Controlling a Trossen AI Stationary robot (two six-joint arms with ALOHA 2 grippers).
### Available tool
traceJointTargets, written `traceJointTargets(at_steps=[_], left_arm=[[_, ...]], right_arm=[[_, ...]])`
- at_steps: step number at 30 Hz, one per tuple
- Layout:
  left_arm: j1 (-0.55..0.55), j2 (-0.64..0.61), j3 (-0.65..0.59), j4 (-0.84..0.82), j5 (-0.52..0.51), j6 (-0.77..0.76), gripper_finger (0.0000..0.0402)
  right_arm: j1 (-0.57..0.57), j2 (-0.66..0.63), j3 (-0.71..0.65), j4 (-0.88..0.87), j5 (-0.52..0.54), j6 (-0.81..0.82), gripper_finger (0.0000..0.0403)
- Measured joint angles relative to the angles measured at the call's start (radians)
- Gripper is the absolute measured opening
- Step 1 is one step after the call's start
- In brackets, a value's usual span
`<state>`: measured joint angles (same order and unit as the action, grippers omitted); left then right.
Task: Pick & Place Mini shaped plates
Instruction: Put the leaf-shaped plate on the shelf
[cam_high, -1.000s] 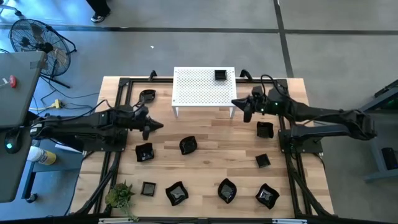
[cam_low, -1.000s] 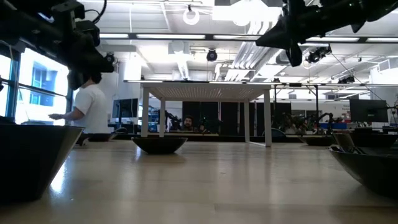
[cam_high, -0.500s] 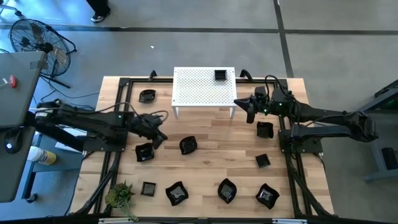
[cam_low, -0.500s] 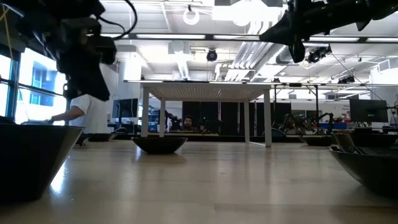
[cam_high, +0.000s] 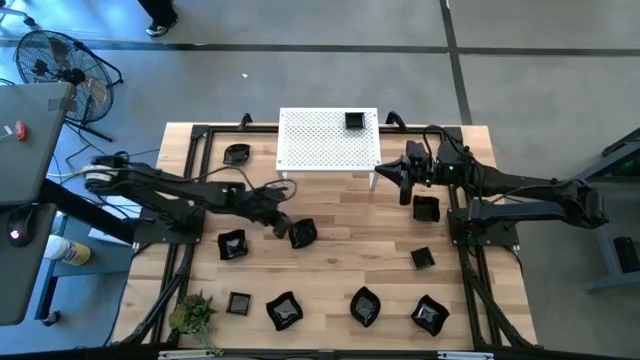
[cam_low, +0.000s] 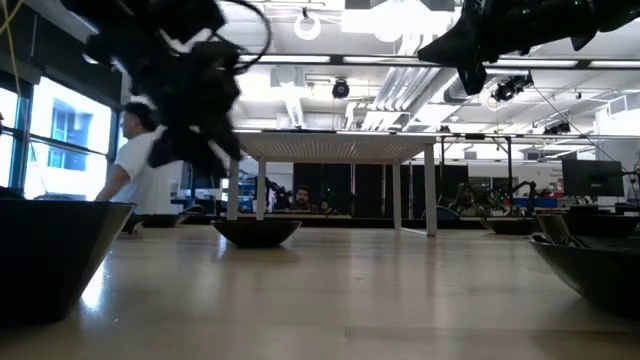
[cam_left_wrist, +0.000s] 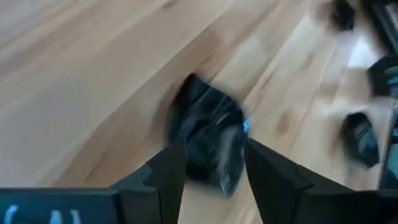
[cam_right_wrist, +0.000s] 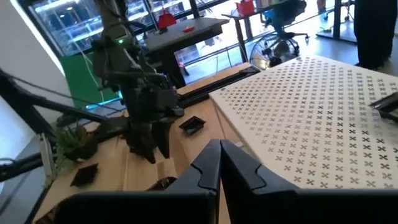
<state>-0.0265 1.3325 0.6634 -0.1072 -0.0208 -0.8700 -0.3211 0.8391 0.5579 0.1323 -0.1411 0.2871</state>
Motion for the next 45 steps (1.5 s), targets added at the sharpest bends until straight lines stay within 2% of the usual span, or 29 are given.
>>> traceJointTargets(at_steps=[3,12,25,28,39,45], left_arm=[[0.0,0.086,0.018,-0.027,-0.018,-0.005,0.0159],[0.0,0.234,0.084,-0.004,-0.024,-0.055,0.0159],[0.0,0.272,0.099,-0.023,-0.042,-0.062,0.0154],[0.0,0.272,0.099,-0.021,-0.023,-0.054,0.0133],[0.0,0.272,0.098,-0.018,0.04,0.022,0.0011],[0.0,0.262,0.097,-0.015,0.075,0.028,0.0003]], right_arm=[[0.0,-0.008,0.0,0.001,-0.011,-0.026,0.0002],[-0.033,-0.049,0.0,-0.023,-0.039,-0.069,0.0003],[-0.067,-0.076,0.0,-0.031,-0.05,-0.08,0.0004],[-0.067,-0.076,0.0,-0.032,-0.049,-0.081,0.0003],[-0.067,-0.076,0.0,-0.031,-0.045,-0.087,0.0004],[-0.067,-0.076,0.0,-0.032,-0.045,-0.087,0.0004]])
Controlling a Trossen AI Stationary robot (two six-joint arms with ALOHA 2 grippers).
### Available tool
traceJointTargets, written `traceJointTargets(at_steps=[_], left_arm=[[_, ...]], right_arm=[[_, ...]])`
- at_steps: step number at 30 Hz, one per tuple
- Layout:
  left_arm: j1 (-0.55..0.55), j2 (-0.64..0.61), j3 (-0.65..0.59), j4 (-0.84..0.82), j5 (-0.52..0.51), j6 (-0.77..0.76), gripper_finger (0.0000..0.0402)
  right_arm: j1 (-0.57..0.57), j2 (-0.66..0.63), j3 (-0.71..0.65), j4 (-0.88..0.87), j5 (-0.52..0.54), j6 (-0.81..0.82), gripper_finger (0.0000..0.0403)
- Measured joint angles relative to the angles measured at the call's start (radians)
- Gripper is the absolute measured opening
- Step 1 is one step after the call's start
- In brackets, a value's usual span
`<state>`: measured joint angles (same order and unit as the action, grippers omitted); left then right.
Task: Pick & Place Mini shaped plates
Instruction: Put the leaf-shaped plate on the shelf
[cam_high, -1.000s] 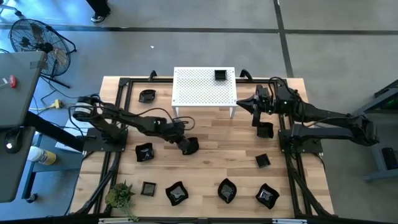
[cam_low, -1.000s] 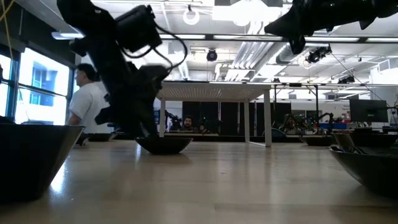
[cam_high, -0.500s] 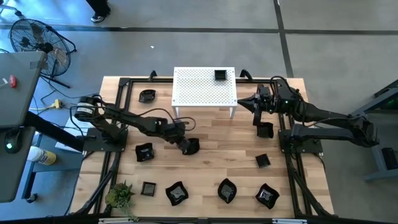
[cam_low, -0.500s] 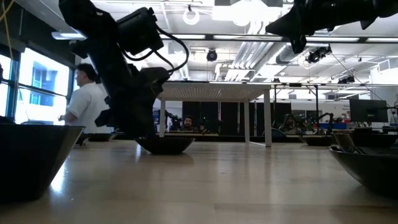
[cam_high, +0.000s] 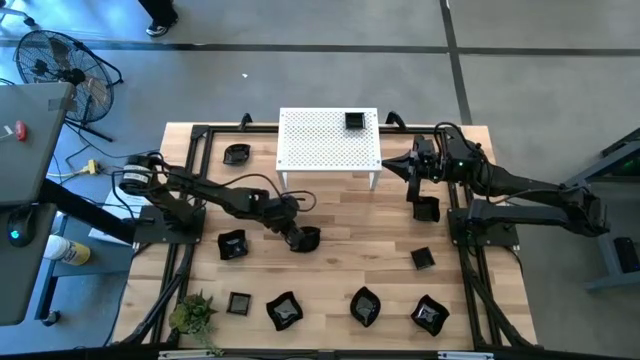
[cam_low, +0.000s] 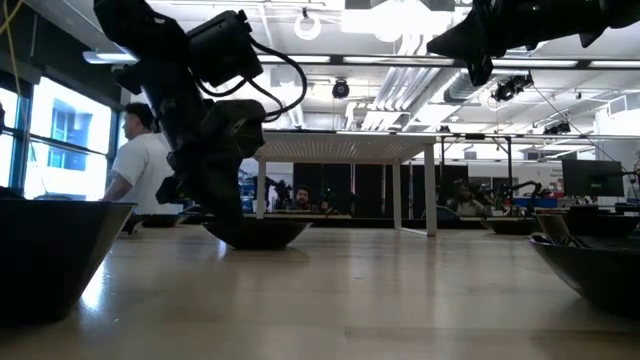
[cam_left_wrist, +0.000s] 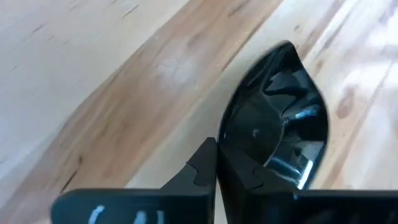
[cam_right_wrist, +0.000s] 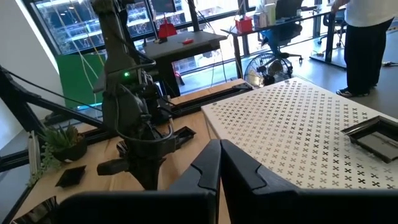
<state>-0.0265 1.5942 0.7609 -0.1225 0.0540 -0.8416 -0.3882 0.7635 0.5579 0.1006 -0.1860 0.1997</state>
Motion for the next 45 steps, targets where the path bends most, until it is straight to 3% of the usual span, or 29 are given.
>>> traceJointTargets(at_steps=[11,20,27,31,39,45], left_arm=[[0.0,-0.087,0.166,-0.135,0.072,0.17,0.0001],[0.097,-0.193,0.458,-0.397,0.067,0.352,0.0001],[0.304,-0.194,0.752,-0.686,0.095,0.509,0.0001],[0.472,-0.195,0.855,-0.778,0.127,0.58,0.0001],[0.777,-0.146,0.896,-0.793,0.236,0.757,0.0001],[0.902,-0.02,0.896,-0.7,0.377,0.924,0.0001]], right_arm=[[0.0,0.0,0.0,-0.003,0.0,0.0,0.0006],[0.0,0.0,0.0,-0.008,0.0,0.0,0.0004],[0.0,0.0,0.0,-0.014,0.001,0.003,0.0002],[0.0,0.0,0.0,-0.014,0.02,0.005,0.0006],[0.0,0.002,0.0,-0.013,0.069,0.052,0.0002],[0.0,0.002,0.0,-0.013,0.13,0.064,0.0006]])
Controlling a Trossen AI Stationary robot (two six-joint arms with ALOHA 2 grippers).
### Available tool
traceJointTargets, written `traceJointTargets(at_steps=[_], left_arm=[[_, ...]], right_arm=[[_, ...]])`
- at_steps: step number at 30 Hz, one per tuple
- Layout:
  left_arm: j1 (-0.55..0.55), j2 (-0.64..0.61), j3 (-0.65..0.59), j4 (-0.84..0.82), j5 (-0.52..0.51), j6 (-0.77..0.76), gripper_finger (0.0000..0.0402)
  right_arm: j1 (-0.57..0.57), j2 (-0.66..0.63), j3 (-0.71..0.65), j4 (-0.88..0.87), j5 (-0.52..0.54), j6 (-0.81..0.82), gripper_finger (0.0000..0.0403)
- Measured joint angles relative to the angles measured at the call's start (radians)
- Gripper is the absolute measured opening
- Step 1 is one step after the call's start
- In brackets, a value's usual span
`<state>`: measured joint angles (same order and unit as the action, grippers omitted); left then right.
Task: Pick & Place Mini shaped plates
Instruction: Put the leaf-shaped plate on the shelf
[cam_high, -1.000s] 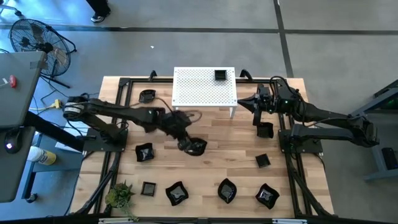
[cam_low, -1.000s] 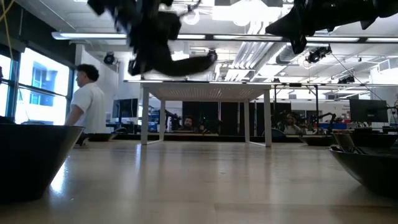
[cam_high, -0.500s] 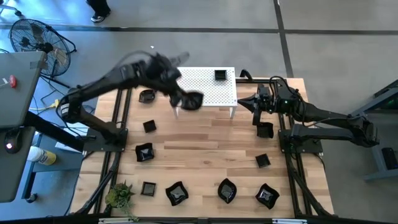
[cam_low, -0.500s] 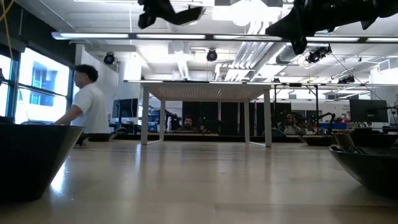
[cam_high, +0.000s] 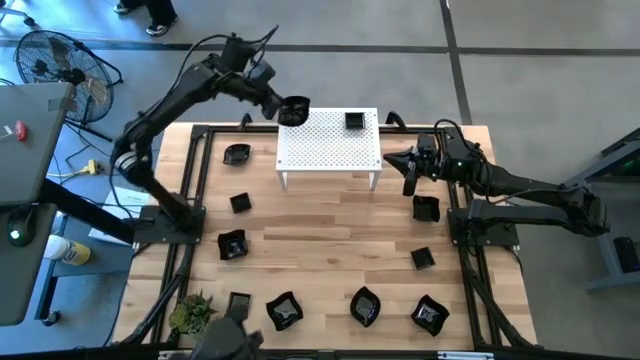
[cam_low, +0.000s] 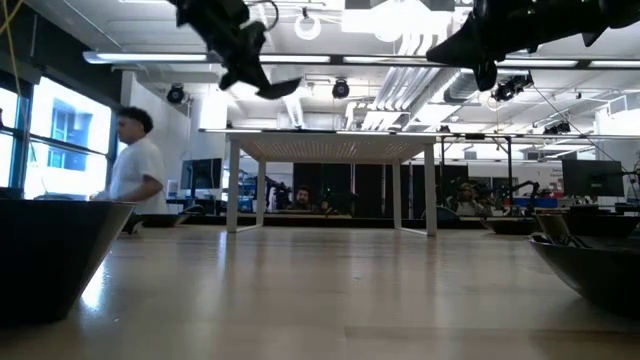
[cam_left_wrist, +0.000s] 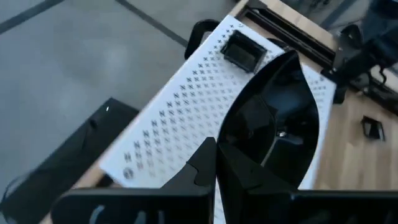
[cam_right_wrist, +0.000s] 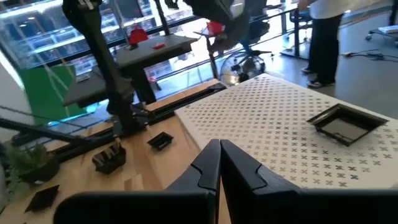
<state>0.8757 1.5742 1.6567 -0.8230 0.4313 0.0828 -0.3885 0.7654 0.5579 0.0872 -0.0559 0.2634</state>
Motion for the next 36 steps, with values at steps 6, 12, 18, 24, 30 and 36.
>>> traceJointTargets(at_steps=[6,12,18,24,30,36], left_arm=[[0.017,0.095,0.0,0.083,0.058,0.239,0.0001],[0.014,0.152,0.0,0.129,0.062,0.288,0.0],[-0.002,0.179,0.0,0.157,0.054,0.279,0.0],[-0.048,0.218,-0.001,0.192,0.022,0.285,0.0],[-0.073,0.259,-0.002,0.189,-0.003,0.278,0.0],[-0.099,0.255,0.0,0.217,-0.056,0.276,0.0001]], right_arm=[[0.0,0.0,0.0,0.0,0.051,0.034,0.0006],[0.0,0.0,0.0,0.0,0.078,0.051,0.0006],[0.0,0.0,0.0,0.0,0.121,0.051,0.0007],[0.0,0.0,0.0,0.0,0.157,0.044,0.0007],[0.0,0.0,0.0,0.0,0.159,0.043,0.0007],[0.0,0.0,0.0,0.0,0.158,0.046,0.0007]])
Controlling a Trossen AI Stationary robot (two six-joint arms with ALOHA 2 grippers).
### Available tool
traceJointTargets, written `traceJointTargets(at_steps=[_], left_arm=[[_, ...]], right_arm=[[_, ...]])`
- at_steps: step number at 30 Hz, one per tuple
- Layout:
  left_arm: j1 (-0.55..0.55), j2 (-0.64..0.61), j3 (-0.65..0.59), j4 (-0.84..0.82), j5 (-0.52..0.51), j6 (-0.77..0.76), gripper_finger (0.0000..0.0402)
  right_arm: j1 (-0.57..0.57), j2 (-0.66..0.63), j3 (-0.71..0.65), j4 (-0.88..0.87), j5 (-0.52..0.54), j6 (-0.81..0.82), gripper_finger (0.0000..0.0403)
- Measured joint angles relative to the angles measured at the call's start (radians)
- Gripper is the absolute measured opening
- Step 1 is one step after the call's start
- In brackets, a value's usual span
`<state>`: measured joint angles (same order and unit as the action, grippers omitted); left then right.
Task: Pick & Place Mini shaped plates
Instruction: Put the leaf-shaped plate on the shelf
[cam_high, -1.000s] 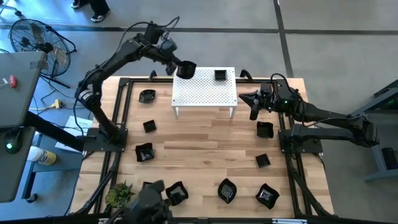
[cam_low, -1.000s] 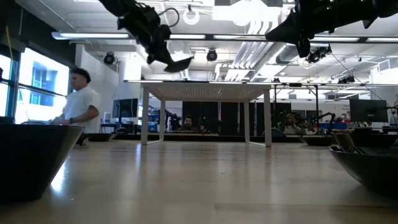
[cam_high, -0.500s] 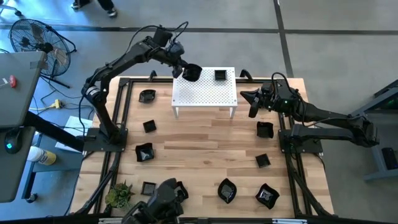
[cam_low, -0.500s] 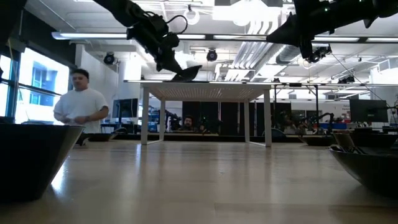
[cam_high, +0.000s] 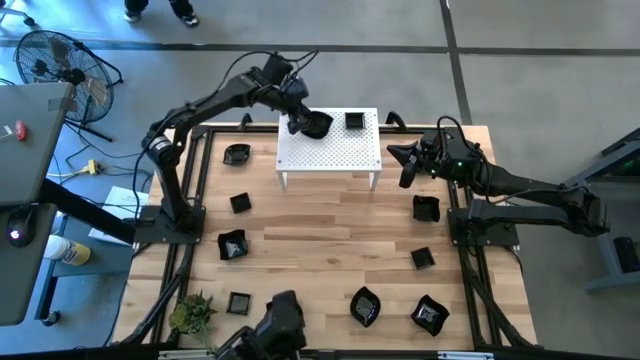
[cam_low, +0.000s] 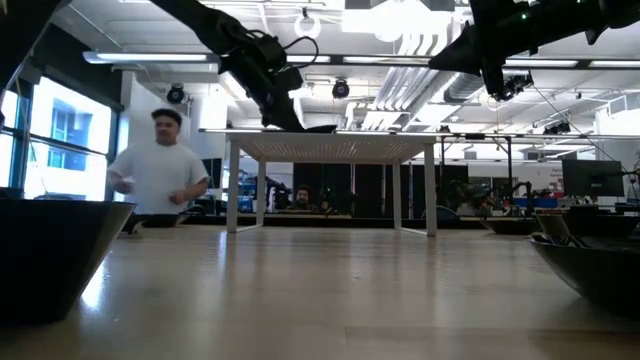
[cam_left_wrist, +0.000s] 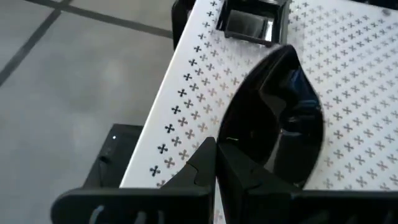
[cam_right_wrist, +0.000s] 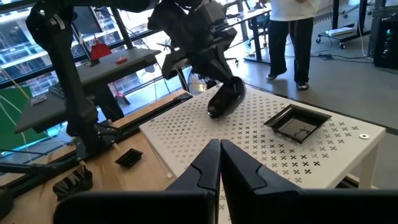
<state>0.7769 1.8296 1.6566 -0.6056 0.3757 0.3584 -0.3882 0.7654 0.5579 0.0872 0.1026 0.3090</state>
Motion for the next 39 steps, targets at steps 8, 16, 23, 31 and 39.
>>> traceJointTargets(at_steps=[8,16,23,31,39], left_arm=[[0.0,0.0,0.0,0.037,-0.071,-0.001,0.0035],[-0.006,0.0,0.0,0.036,-0.084,-0.008,0.007],[-0.012,-0.008,0.0,0.013,-0.043,-0.031,0.0044],[-0.082,-0.022,0.0,-0.03,-0.073,-0.142,0.0017],[-0.105,-0.022,0.034,-0.092,-0.233,-0.601,0.0089]], right_arm=[[0.0,0.0,0.0,0.0,0.0,-0.003,0.0007],[0.0,0.0,0.0,0.0,0.0,-0.003,0.0007],[0.0,0.0,0.0,0.0,0.0,-0.003,0.0007],[0.0,0.0,0.0,0.0,0.0,0.002,0.0007],[0.0,0.0,0.0,0.0,0.0,0.004,0.0007]])
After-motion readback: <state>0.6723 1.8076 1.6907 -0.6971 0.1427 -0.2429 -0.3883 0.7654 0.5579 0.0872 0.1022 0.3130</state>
